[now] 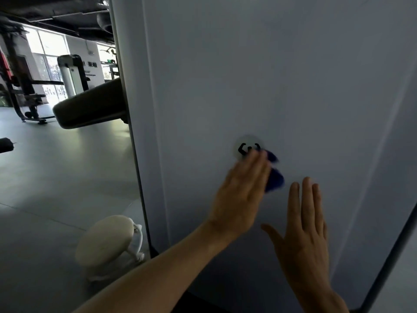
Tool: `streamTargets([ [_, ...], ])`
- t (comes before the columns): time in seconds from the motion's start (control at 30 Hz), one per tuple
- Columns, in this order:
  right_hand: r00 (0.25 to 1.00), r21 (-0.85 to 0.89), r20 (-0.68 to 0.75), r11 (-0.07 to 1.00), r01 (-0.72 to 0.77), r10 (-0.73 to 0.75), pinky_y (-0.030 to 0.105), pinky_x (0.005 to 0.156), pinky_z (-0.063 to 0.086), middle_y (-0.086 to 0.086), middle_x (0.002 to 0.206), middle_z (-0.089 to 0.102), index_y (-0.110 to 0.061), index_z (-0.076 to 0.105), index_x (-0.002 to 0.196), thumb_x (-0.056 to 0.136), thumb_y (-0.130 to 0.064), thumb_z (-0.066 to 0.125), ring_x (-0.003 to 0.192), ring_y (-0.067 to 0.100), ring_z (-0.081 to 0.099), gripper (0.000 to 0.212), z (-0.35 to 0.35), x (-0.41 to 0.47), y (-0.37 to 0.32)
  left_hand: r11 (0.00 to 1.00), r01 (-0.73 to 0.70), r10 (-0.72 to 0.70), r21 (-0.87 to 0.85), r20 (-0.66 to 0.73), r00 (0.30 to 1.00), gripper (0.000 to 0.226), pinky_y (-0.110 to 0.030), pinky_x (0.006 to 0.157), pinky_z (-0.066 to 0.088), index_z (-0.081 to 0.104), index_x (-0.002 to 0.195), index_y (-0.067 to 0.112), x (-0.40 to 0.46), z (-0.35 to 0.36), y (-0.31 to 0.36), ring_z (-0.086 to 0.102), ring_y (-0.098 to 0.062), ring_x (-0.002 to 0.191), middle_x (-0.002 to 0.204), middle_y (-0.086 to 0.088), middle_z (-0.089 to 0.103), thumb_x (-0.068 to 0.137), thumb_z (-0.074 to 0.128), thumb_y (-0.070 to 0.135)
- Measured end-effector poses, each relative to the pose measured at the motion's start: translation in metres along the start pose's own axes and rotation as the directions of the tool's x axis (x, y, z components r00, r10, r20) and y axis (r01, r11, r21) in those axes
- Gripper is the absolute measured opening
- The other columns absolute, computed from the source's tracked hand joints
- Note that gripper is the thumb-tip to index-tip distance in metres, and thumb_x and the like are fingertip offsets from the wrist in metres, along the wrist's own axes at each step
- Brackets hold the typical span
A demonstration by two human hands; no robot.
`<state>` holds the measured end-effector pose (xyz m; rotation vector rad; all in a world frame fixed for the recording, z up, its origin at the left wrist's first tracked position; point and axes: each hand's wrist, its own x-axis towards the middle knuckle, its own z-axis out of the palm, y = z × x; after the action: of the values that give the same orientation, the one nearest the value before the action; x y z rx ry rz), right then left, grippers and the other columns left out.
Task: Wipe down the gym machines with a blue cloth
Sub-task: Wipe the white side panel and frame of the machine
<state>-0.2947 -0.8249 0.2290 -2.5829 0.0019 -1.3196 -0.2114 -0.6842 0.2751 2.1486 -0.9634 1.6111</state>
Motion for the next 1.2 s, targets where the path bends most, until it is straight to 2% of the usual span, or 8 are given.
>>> streamTargets([
  [0.07, 1.0, 0.007, -0.001, 1.0, 0.012, -0.012, 0.045, 0.124, 0.017, 0.009, 0.172, -0.002, -0.008, 0.006, 0.164, 0.072, -0.028, 0.09, 0.159, 0.029, 0.002, 0.126, -0.002, -0.001, 0.001, 0.963, -0.268, 0.264, 0.027, 0.1, 0.959, 0.055, -0.043, 0.129, 0.021, 0.03, 0.158, -0.002, -0.009, -0.002, -0.014, 0.016, -0.03, 0.16, 0.167, -0.018, 0.024, 0.107, 0.05, 0.008],
  [0.13, 0.999, 0.024, -0.023, 0.999, 0.024, -0.023, 0.04, 0.122, 0.016, 0.009, 0.173, 0.002, -0.007, 0.013, 0.163, 0.073, -0.026, 0.089, 0.159, 0.029, 0.005, 0.12, -0.002, -0.001, 0.003, 0.971, -0.237, 0.235, 0.025, 0.065, 0.97, 0.057, -0.039, 0.129, 0.02, 0.033, 0.157, -0.001, -0.007, -0.014, -0.035, 0.02, -0.029, 0.158, 0.165, -0.018, 0.027, 0.104, 0.054, 0.004],
  [0.23, 0.998, 0.026, -0.054, 0.999, 0.032, -0.03, 0.045, 0.116, 0.027, 0.01, 0.172, 0.007, -0.005, 0.021, 0.161, 0.071, -0.024, 0.091, 0.158, 0.03, 0.009, 0.116, -0.001, -0.001, 0.006, 0.965, 0.263, -0.264, -0.015, -0.046, 0.964, 0.056, -0.043, 0.128, 0.027, 0.035, 0.157, 0.001, 0.006, -0.032, -0.077, 0.029, -0.03, 0.155, 0.166, -0.021, 0.031, 0.104, 0.051, 0.011],
  [0.37, 0.997, 0.018, -0.064, 0.999, 0.036, -0.035, 0.043, 0.111, 0.032, 0.012, 0.171, 0.011, -0.004, 0.024, 0.16, 0.068, -0.02, 0.094, 0.158, 0.033, 0.013, 0.117, 0.004, -0.002, 0.006, 0.707, 0.677, -0.706, -0.203, -0.255, 0.661, 0.06, -0.036, 0.13, 0.018, 0.027, 0.159, -0.006, 0.042, -0.033, -0.08, 0.024, -0.035, 0.157, 0.167, -0.022, 0.028, 0.11, 0.03, 0.029],
  [0.53, 0.999, 0.029, -0.041, 0.999, 0.018, -0.017, 0.046, 0.113, 0.032, 0.011, 0.172, 0.008, -0.005, 0.018, 0.162, 0.066, -0.021, 0.095, 0.158, 0.031, 0.01, 0.123, 0.002, -0.002, 0.001, 0.999, 0.048, -0.048, 0.0, -0.019, 0.999, 0.06, -0.042, 0.13, 0.019, 0.019, 0.161, 0.0, 0.006, -0.014, -0.03, 0.016, -0.032, 0.159, 0.17, -0.017, 0.017, 0.109, 0.048, 0.011],
  [0.67, 0.999, 0.045, -0.039, 0.998, 0.039, -0.037, 0.038, 0.123, 0.022, 0.013, 0.171, 0.01, -0.004, 0.019, 0.161, 0.064, -0.019, 0.096, 0.158, 0.031, 0.012, 0.124, 0.0, -0.001, 0.003, 0.878, -0.478, 0.463, 0.018, 0.222, 0.858, 0.05, -0.041, 0.129, 0.023, 0.036, 0.157, -0.001, 0.006, -0.03, -0.06, 0.023, -0.03, 0.158, 0.167, -0.017, 0.027, 0.11, 0.047, 0.007],
  [1.03, 0.993, 0.111, -0.11, 0.994, -0.02, 0.032, 0.035, 0.122, 0.021, 0.009, 0.17, 0.018, -0.002, 0.029, 0.158, 0.072, -0.009, 0.09, 0.157, 0.028, 0.019, 0.106, -0.009, -0.003, 0.012, 0.99, -0.132, 0.119, -0.048, -0.203, 0.972, 0.043, -0.045, 0.123, 0.03, 0.062, 0.142, 0.005, 0.174, -0.047, -0.039, 0.036, -0.042, 0.143, 0.151, -0.019, 0.052, 0.099, 0.06, 0.003],
  [1.2, 0.994, 0.071, -0.082, 0.996, -0.061, 0.066, 0.034, 0.126, 0.016, 0.01, 0.17, 0.017, -0.005, 0.025, 0.16, 0.073, -0.011, 0.09, 0.157, 0.026, 0.016, 0.109, -0.014, -0.003, 0.028, 0.927, -0.368, 0.373, -0.077, 0.066, 0.925, 0.052, -0.048, 0.126, 0.019, 0.05, 0.154, 0.014, 0.088, -0.026, -0.014, 0.024, -0.03, 0.158, 0.165, -0.005, 0.039, 0.104, 0.043, 0.026],
])
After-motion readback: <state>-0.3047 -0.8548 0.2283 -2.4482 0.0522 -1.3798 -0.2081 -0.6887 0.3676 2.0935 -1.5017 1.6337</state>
